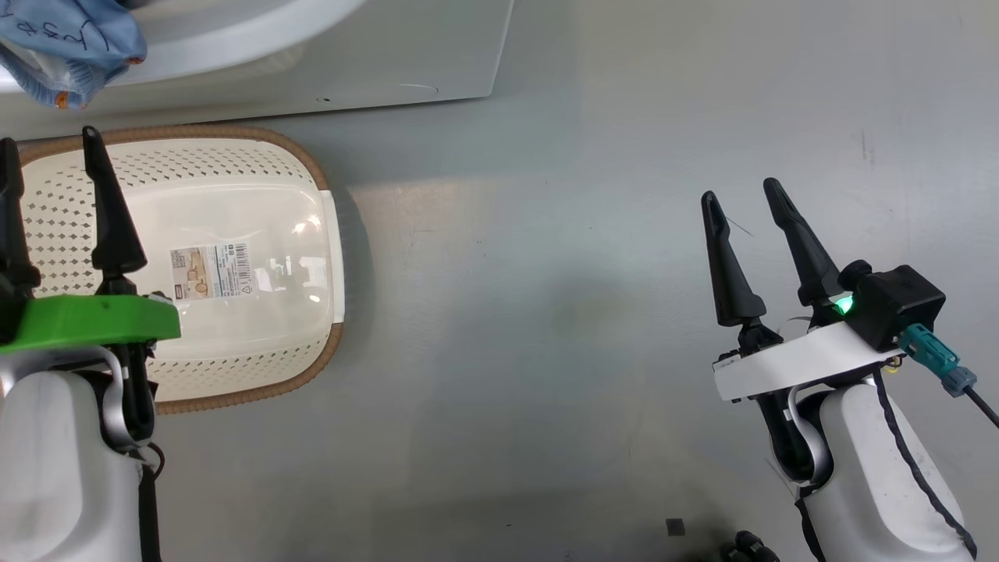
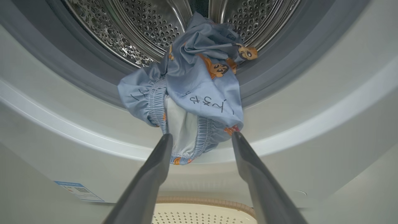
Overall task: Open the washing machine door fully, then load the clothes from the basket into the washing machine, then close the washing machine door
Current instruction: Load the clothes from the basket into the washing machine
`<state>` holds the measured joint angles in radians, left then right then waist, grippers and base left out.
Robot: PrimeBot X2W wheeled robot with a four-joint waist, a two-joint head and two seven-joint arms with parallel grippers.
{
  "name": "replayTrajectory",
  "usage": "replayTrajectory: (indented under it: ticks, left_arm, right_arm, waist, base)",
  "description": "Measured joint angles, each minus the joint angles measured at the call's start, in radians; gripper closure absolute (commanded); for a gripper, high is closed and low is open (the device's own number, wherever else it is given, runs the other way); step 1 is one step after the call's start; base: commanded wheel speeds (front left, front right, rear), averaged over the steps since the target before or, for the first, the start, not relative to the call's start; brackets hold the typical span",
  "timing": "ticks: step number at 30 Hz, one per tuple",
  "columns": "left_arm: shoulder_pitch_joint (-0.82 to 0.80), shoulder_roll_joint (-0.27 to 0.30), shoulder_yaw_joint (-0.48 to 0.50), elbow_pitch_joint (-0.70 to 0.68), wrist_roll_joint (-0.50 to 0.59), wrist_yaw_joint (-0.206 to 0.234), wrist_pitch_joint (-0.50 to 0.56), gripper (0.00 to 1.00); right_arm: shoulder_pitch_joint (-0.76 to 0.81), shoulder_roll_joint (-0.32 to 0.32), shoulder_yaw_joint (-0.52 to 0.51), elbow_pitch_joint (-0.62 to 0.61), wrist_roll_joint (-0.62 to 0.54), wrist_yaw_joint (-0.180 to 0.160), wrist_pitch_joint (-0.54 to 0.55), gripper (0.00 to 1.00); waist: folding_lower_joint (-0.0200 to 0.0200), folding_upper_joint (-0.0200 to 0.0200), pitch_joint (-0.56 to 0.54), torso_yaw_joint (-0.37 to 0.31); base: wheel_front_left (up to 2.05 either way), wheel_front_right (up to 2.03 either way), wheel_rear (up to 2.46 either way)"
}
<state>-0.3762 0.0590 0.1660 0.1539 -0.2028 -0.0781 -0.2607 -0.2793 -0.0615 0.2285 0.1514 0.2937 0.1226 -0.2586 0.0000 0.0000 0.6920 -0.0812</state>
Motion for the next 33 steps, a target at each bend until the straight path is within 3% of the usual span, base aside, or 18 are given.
replayTrajectory:
  ticks: [13, 22, 33]
  left_arm:
    - [-0.143, 0.058, -0.002, 0.132, -0.032, -0.019, 0.026, 0.00]
    - [-0.241, 0.101, -0.013, 0.273, -0.044, -0.030, 0.161, 0.00]
    - [-0.374, 0.131, 0.002, 0.360, -0.104, -0.037, 0.216, 0.00]
  right_arm:
    - [-0.001, 0.000, 0.010, 0.001, 0.011, 0.000, 0.000, 0.00]
    - [-0.014, 0.000, 0.003, 0.000, 0.013, 0.000, 0.000, 0.00]
    - [-0.023, 0.002, -0.002, 0.001, 0.014, 0.000, 0.000, 0.00]
  waist:
    - [0.0000, 0.0000, 0.018, -0.028]
    - [0.0000, 0.0000, 0.053, -0.043]
    - [0.0000, 0.0000, 0.080, -0.053]
  base:
    - [0.00, 0.00, 0.00]
    - [0.00, 0.00, 0.00]
    - [0.00, 0.00, 0.00]
